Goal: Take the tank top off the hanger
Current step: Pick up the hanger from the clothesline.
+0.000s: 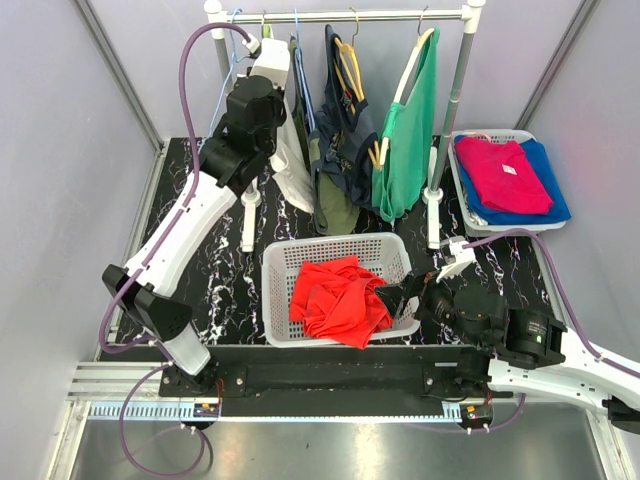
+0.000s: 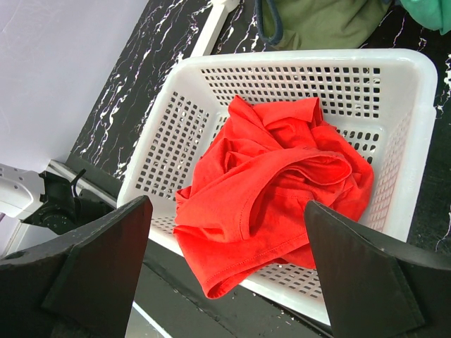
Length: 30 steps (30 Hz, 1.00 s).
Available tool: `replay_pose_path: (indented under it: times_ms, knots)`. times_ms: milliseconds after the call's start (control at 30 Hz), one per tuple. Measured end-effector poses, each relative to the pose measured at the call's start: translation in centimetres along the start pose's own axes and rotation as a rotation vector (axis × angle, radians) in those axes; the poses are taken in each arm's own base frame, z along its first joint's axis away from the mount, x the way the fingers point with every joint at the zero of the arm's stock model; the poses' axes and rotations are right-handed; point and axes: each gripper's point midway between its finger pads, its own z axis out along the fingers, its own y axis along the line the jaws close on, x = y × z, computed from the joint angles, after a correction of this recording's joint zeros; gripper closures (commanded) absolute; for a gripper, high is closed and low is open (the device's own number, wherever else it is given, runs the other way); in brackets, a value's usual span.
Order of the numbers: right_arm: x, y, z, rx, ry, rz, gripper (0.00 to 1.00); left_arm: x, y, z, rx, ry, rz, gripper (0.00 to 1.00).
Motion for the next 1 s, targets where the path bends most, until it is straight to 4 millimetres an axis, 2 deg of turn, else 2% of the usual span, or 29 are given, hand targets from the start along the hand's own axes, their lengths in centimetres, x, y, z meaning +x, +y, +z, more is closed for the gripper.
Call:
replay_pose_path:
  times_ms: [200, 433, 567, 733, 1000]
  knots:
    - [0.0, 0.0, 0.0, 0.000, 0.000, 0.000, 0.01, -1.2, 0.3, -0.5, 0.016, -0.014, -0.008, 1.00]
    - [0.1, 0.0, 0.1, 0.002, 0.003, -0.001, 0.01, -4.3, 0.7, -1.4, 0.050, -0.078, -0.044, 1.00]
    - [0.2, 0.0, 0.2, 0.006, 0.009, -0.004, 0.01, -5.1, 0.5, -1.9, 0.084, -0.100, -0.051, 1.00]
    - [0.3, 0.0, 0.2, 0.006, 0.009, -0.001, 0.01, -5.1, 0.0, -2.6, 0.136, -0.103, -0.050, 1.00]
    - [0.2, 0.1, 0.2, 0.004, 0.008, 0.005, 0.01, -3.6, -0.1, -3.8, 0.178, -0.068, -0.036, 1.00]
